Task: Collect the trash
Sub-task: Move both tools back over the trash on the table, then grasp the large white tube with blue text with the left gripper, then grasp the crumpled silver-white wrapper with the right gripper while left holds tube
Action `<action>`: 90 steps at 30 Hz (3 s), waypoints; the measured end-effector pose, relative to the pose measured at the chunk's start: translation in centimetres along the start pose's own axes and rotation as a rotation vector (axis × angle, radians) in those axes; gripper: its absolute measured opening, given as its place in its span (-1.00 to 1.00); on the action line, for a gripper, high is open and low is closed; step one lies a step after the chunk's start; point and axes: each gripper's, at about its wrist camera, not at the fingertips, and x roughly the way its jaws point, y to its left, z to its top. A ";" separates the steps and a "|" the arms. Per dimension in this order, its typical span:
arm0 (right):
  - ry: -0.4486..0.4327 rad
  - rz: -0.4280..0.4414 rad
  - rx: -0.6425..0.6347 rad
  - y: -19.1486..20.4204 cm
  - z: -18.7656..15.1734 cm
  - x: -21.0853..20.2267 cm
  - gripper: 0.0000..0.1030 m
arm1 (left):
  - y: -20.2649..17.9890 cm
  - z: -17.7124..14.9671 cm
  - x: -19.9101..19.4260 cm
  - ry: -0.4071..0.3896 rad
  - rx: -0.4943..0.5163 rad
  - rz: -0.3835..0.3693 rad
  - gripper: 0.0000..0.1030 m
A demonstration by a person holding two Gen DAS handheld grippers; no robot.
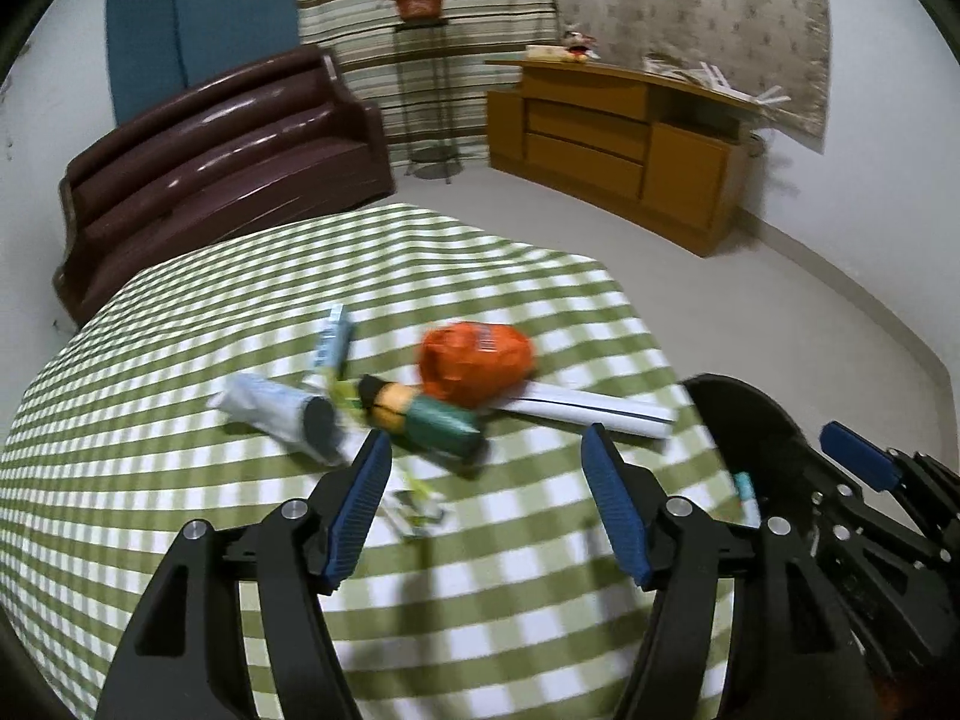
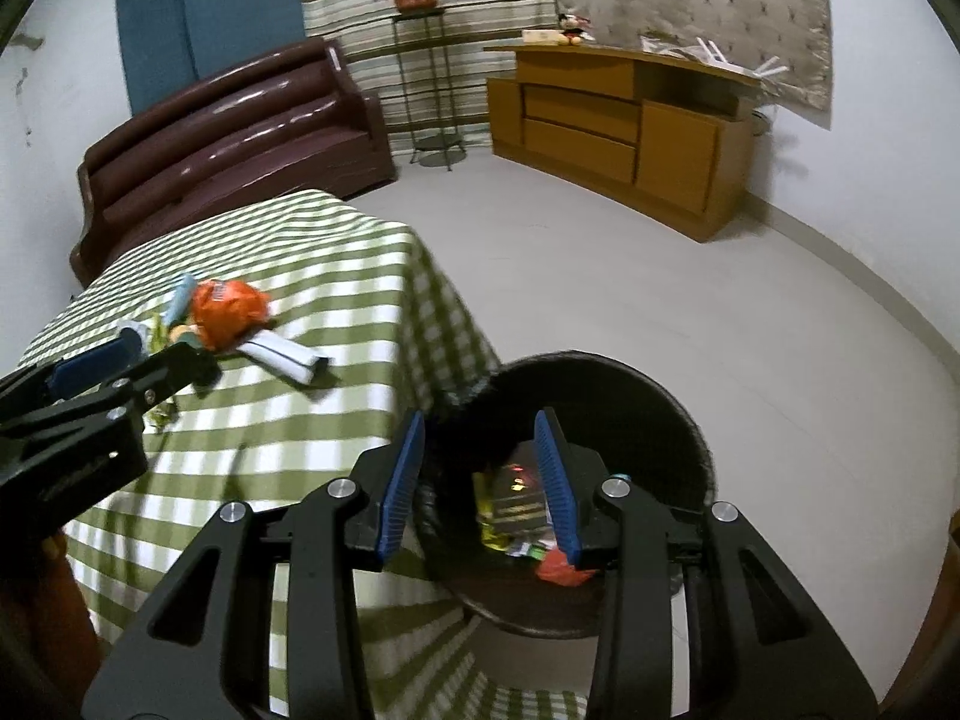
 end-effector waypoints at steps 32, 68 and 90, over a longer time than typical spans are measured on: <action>0.034 0.065 -0.061 5.1 0.5 1.3 -0.25 | 12.6 -2.4 1.4 0.105 -0.146 0.129 0.32; 0.051 0.054 -0.090 6.0 0.6 1.5 -0.25 | 13.3 -0.7 3.4 0.107 -0.118 0.018 -0.63; 0.052 0.136 -0.218 13.3 0.7 1.8 -0.25 | 17.5 -4.5 -0.4 0.087 -0.143 0.039 -0.79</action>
